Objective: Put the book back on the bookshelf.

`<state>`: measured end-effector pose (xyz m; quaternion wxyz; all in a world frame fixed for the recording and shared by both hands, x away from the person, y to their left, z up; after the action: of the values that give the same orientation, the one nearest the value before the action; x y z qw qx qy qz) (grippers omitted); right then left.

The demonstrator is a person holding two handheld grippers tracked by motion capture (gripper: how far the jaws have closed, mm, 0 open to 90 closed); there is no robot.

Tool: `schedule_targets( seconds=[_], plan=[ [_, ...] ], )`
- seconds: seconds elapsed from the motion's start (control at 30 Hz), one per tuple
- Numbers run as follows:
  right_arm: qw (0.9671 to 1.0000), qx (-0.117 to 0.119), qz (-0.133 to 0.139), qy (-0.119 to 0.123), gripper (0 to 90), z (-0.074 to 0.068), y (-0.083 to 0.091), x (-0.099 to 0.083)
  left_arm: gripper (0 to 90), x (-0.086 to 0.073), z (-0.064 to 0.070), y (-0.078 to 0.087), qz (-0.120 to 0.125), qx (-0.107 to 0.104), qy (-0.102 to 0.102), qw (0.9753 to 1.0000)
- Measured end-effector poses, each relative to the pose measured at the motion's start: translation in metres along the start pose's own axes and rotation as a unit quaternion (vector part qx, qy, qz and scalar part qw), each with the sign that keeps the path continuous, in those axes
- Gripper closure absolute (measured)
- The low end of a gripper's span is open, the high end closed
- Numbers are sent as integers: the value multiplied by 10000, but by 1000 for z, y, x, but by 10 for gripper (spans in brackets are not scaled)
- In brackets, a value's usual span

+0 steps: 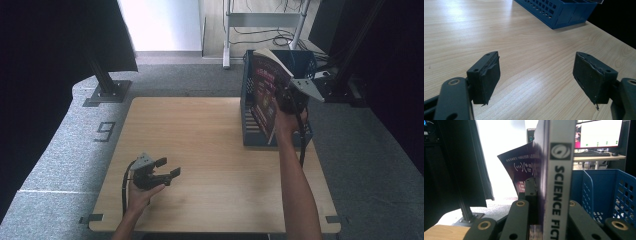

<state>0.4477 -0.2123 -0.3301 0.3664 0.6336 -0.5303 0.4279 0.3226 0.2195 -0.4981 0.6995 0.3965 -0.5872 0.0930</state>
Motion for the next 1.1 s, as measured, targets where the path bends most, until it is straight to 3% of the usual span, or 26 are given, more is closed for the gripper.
schedule_targets(
  seconds=[0.27, 1.1],
  plan=[
    [9999, -153, 27, 7, 815, 2, -10, -4, 219, 0, 0, 2, 11, 25, -32, 10000],
    [9998, -217, -19, 37, 815, 2, -39, -12, 220, -2, -2, 3, 16, 36, 7, 10000]
  ],
)
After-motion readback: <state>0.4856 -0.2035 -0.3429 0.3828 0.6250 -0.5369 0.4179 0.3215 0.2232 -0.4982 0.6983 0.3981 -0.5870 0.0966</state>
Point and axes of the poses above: each handheld gripper's, and its own axes: y roughly backward along the jaws, x roughly out of its top, z roughly to its right, the point moved 1 cm from there along -y, roughly forward along the jaws, and after that the axes turned 15 degrees about -y, right-handed, at the moved point
